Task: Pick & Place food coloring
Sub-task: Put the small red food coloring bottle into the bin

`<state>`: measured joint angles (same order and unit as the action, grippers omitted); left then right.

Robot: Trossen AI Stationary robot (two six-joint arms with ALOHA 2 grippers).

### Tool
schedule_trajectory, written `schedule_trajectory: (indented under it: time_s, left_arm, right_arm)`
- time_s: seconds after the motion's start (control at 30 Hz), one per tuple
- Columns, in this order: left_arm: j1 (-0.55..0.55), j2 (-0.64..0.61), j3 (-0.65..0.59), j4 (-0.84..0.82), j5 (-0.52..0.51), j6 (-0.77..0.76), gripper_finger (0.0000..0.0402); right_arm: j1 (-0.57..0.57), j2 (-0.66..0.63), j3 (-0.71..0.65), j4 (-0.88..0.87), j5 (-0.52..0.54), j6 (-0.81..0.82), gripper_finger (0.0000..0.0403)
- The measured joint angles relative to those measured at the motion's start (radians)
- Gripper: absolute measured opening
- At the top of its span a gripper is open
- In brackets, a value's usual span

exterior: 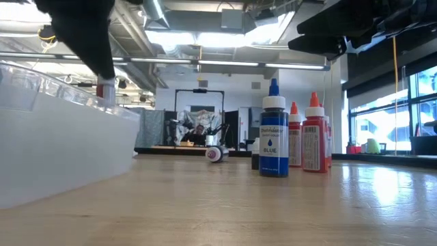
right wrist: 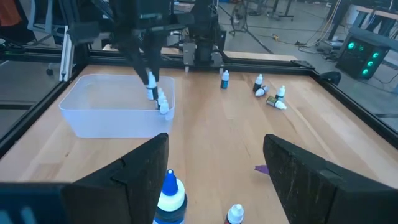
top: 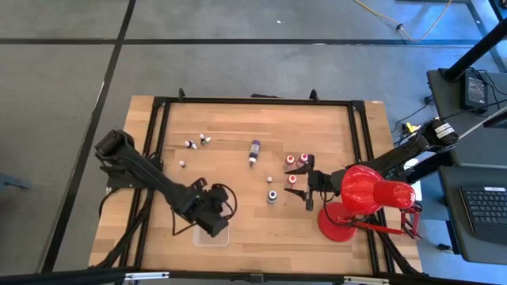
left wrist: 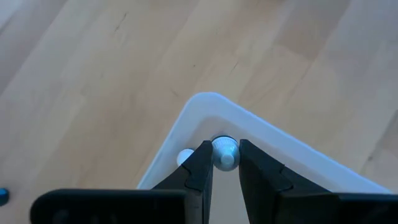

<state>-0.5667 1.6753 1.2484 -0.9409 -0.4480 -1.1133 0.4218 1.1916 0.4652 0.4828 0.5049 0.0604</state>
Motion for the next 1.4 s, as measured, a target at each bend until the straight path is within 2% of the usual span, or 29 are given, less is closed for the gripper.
schedule_trajectory:
  time_s: [0.8, 1.4]
  left_arm:
    - [0.051, 0.180, 0.000, 0.006, 0.010, -0.027, 0.0063]
    - [0.060, 0.194, 0.000, 0.030, 0.015, -0.026, 0.0077]
  right_arm:
    - [0.000, 0.000, 0.000, 0.003, 0.000, 0.010, 0.0265]
    - [0.000, 0.000, 0.000, 0.003, 0.000, 0.007, 0.0265]
